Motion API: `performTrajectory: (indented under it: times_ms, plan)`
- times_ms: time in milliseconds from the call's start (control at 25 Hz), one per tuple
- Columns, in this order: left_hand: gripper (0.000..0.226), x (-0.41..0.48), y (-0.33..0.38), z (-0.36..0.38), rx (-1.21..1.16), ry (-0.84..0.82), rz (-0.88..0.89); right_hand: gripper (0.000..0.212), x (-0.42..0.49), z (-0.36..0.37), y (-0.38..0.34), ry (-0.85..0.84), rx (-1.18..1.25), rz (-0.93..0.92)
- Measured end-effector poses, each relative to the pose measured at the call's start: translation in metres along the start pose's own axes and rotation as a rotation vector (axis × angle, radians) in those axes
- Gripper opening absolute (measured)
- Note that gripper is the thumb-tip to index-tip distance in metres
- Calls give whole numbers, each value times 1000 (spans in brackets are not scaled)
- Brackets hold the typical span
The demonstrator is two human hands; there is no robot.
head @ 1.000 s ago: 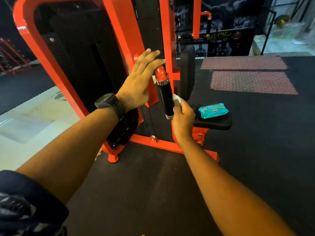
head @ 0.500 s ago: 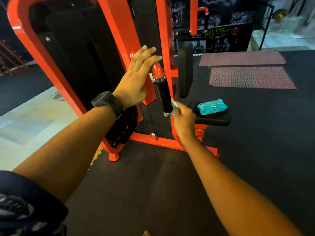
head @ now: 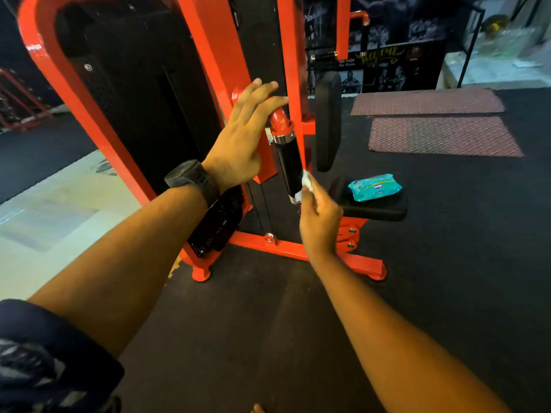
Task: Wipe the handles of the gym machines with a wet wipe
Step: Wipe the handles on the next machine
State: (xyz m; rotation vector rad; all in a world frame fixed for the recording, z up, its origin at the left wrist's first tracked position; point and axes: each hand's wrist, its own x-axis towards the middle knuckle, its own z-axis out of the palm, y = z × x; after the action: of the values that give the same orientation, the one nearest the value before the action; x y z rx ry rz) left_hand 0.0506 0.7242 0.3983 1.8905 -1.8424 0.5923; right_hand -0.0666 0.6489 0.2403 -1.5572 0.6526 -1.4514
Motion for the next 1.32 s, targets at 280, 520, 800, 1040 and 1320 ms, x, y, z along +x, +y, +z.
performTrajectory:
  times_ms: [280,520,800,1040,1320]
  plan:
    - [98,-1,-1,0,3,2,7,39,-22,-13,20,-173,-270,-637]
    - [98,1,-3,-1,-4,-19,2,39,39,-54,27,-454,-688,-1277]
    - [98,3,-2,1,4,-19,3,35,58,-52,8,-542,-801,-1478]
    - [95,4,-2,3,0,-1,23,36,64,-66,13,-558,-772,-1440]
    - [98,4,-2,7,-17,19,1,32,2,-14,5,-14,-89,-205]
